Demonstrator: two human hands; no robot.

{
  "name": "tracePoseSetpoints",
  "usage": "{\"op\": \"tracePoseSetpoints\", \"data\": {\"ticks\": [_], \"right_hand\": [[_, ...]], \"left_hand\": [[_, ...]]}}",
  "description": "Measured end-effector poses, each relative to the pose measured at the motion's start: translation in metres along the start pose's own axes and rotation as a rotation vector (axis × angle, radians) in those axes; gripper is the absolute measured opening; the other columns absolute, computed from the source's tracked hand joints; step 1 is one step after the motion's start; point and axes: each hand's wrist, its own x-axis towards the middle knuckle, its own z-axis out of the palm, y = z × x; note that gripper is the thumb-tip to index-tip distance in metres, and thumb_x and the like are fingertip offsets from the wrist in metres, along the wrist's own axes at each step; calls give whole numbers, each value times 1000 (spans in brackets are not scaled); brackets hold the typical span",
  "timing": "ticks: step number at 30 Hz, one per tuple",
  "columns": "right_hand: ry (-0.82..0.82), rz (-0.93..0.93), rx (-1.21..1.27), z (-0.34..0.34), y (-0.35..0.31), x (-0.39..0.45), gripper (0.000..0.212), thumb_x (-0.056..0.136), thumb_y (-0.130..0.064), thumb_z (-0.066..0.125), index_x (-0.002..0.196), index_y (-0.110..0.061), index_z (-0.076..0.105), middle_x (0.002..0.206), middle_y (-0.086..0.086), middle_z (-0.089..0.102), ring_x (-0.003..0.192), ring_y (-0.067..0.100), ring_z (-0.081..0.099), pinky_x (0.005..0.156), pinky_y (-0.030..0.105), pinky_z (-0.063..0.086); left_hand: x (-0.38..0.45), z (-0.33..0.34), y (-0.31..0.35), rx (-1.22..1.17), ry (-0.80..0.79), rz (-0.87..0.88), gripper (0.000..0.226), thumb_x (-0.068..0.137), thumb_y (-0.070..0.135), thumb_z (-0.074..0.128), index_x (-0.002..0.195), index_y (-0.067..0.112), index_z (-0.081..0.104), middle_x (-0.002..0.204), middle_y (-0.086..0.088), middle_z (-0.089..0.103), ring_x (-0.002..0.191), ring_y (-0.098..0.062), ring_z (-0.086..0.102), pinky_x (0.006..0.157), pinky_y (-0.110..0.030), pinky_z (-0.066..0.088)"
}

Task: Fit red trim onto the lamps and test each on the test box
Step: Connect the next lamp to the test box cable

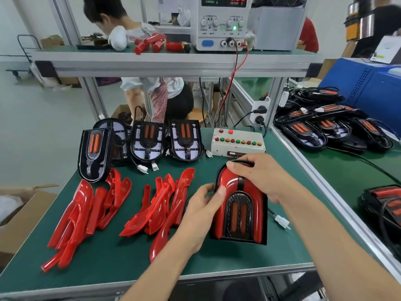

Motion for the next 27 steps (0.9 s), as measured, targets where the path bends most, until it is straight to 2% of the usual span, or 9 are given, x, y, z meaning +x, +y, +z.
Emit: {"op": "tracePoseSetpoints", "data": {"ticks": [2,4,9,13,16,19,21,24,27], "right_hand": [[28,62,67,-3,6,2,27,83,-38,83,99,-18,74,85,6,80,76,27,78,71,42,65],[50,85,101,-3,10,1,26,84,-35,83,98,-16,74,85,8,80,77,29,78,73,45,65],[103,54,139,-4,9,1,18,83,-36,84,89,-20,77,81,3,80,73,25,78,66,39,64],[106,105,187,-12,7,2,24,83,-35,84,92,-14,76,80,6,79,71,24,78,57,31,61],[99,138,219,-17,8,2,26,84,-36,82,95,-13,75,81,8,80,71,26,78,56,31,61],[91,124,223,-17,13,3,30,85,-38,81,99,-12,75,83,7,80,73,25,78,57,30,61],[89,107,189,-16,16,3,37,86,-46,77,104,-14,74,85,3,80,77,23,78,66,32,62],[74,151,133,-26,22,-1,45,93,-65,59,111,-27,75,95,-12,79,98,17,73,92,35,50],[130,63,-238,-53,44,-14,24,102,-46,56,97,-33,75,96,-16,75,99,14,68,83,29,48]], "left_hand": [[-2,-5,-4,110,-70,-27,35,95,46,65,122,25,65,116,9,76,111,-8,70,99,-31,55],[-4,-6,-5,156,-84,8,31,98,37,63,125,22,65,118,5,75,112,-12,70,101,-34,55],[-5,-1,-3,107,-60,58,26,100,33,63,121,19,68,115,-2,76,110,-19,72,91,-30,58],[-6,-2,3,69,-140,-21,41,96,44,65,131,21,62,124,1,73,119,-17,68,102,-35,53],[-7,-7,4,101,-223,-68,41,97,29,69,136,24,57,129,7,70,124,-11,64,106,-35,50],[-8,-8,4,133,-203,-29,36,99,17,67,133,23,60,127,7,72,121,-9,65,99,-26,53],[-9,-5,4,104,-162,-19,35,98,13,67,133,19,61,125,4,73,120,-12,66,97,-25,53],[-15,-2,-2,33,-99,-108,31,99,17,66,130,20,64,122,1,74,117,-18,68,101,-40,53],[-23,-3,-7,-55,-50,-222,27,100,22,63,126,17,66,116,-4,76,109,-22,72,96,-45,54]]}}
